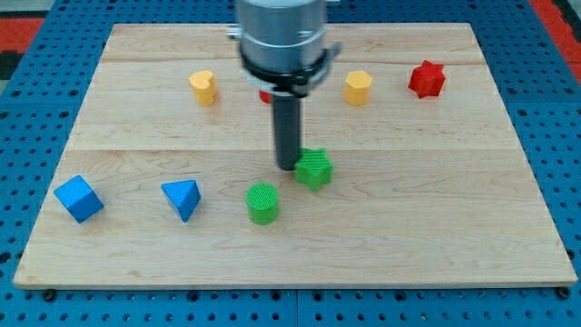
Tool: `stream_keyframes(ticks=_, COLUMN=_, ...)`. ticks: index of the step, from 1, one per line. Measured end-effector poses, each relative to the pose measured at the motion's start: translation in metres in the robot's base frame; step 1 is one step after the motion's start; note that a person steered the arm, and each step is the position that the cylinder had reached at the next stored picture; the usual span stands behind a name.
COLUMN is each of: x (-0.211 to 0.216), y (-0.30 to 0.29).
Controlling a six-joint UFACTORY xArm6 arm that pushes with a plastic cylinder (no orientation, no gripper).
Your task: Place the green star at the bottom right side of the board
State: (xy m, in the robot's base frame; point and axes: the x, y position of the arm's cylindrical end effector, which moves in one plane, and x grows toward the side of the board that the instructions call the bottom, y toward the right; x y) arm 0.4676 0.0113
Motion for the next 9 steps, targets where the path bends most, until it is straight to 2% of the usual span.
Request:
stream_keyframes(ticks=1, x=0.021, y=0.015)
stream_keyframes(ticks=2, x=0.04, y=0.058)
stream_keyframes(ticks=4, x=-0.011, y=0.037)
stream_keyframes(ticks=5, x=0.007, y=0.106)
stream_keyframes(ticks=7, x=0.039, y=0.11)
stream_keyframes(ticks=8, x=0.008, y=0.121)
stream_keyframes(ticks=9, x=0.006, y=0.126)
